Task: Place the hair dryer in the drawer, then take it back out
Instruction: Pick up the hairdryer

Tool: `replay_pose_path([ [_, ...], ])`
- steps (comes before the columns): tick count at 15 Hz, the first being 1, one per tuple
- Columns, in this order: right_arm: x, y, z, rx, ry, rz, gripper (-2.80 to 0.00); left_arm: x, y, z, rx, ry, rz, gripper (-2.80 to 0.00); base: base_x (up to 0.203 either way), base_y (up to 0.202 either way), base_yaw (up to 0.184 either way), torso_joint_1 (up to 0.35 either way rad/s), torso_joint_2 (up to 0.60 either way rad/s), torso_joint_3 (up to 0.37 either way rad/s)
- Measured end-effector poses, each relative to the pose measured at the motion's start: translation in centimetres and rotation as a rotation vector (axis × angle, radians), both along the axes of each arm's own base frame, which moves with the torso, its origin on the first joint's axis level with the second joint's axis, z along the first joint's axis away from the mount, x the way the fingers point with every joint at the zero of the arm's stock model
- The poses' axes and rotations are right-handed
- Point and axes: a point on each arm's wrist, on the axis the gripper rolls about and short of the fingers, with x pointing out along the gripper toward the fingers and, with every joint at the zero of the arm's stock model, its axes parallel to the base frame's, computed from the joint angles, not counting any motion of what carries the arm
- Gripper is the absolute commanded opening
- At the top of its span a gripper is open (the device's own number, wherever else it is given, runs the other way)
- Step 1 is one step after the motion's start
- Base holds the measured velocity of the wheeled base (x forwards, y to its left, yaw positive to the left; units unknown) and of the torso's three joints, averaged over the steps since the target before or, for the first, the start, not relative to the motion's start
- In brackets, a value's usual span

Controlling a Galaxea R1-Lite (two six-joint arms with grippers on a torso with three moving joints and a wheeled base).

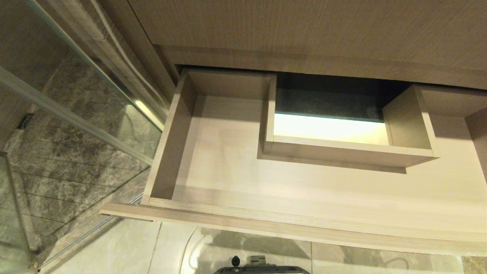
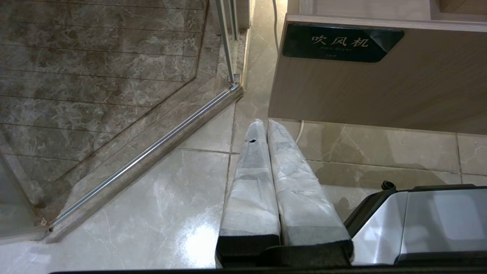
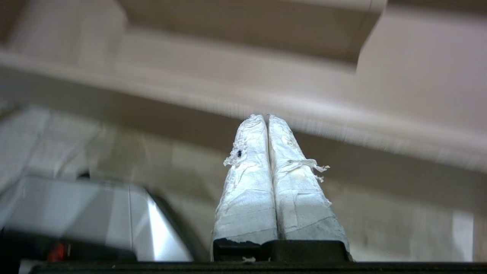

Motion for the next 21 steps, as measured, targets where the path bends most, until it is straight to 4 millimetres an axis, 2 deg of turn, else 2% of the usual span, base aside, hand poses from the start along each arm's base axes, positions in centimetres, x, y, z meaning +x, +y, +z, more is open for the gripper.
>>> replay_pose_path([
  [2,-0.02,0.0,0.34,-0.002,-0.047,0.002,-2.8,0.0,0.0,0.0,0.0,0.0,0.0,-2.8,0.0,0.0,0.0,0.0,0.0,0.0],
  [21,0.0,0.01,0.27,0.017,-0.045,0.004,-2.8,0.0,0.0,0.0,0.0,0.0,0.0,-2.8,0.0,0.0,0.0,0.0,0.0,0.0],
])
